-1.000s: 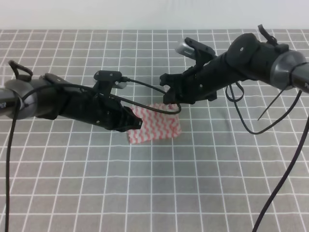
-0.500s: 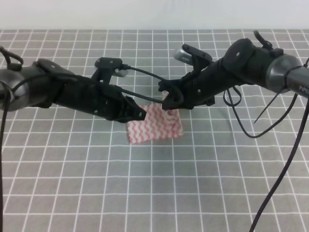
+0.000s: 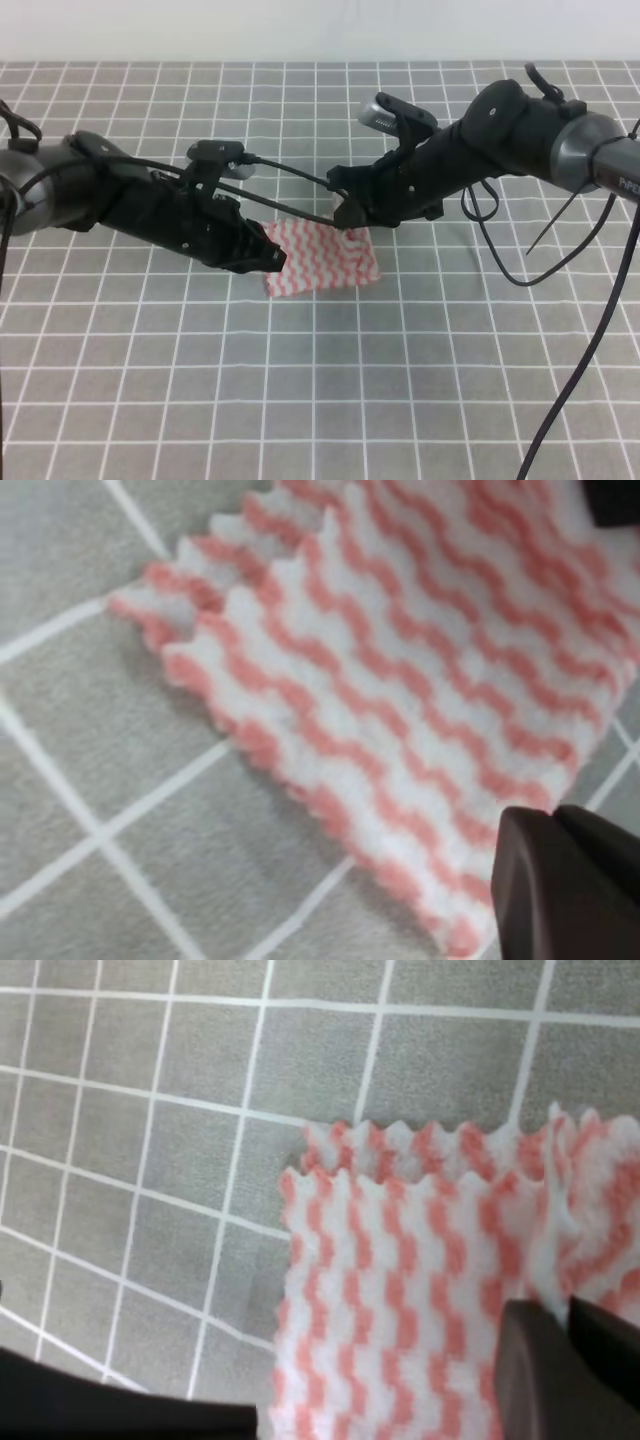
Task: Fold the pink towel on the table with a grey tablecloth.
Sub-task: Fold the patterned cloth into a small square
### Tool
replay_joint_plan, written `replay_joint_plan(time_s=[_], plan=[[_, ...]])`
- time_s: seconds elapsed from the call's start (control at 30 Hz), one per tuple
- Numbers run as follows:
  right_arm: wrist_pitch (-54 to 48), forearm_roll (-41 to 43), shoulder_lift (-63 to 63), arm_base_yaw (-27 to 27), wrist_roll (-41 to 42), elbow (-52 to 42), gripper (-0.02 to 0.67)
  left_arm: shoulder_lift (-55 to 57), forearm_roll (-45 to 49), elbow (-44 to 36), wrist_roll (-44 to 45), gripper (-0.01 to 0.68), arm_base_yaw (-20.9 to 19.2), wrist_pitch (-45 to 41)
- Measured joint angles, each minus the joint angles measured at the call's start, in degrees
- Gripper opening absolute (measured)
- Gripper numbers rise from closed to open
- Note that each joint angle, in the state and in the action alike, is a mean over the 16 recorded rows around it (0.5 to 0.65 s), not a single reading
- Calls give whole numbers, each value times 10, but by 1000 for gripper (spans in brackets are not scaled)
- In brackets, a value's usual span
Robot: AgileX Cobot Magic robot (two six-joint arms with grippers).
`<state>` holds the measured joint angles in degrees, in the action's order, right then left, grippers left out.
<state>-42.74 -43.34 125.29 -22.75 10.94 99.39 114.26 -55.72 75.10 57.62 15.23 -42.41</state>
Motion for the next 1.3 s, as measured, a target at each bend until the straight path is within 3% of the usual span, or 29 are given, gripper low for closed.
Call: replay_joint_plan(time_s=[1.3], plan=[[-7, -18, 40, -57, 1, 58, -12, 27, -2, 0, 3, -2, 0, 14]])
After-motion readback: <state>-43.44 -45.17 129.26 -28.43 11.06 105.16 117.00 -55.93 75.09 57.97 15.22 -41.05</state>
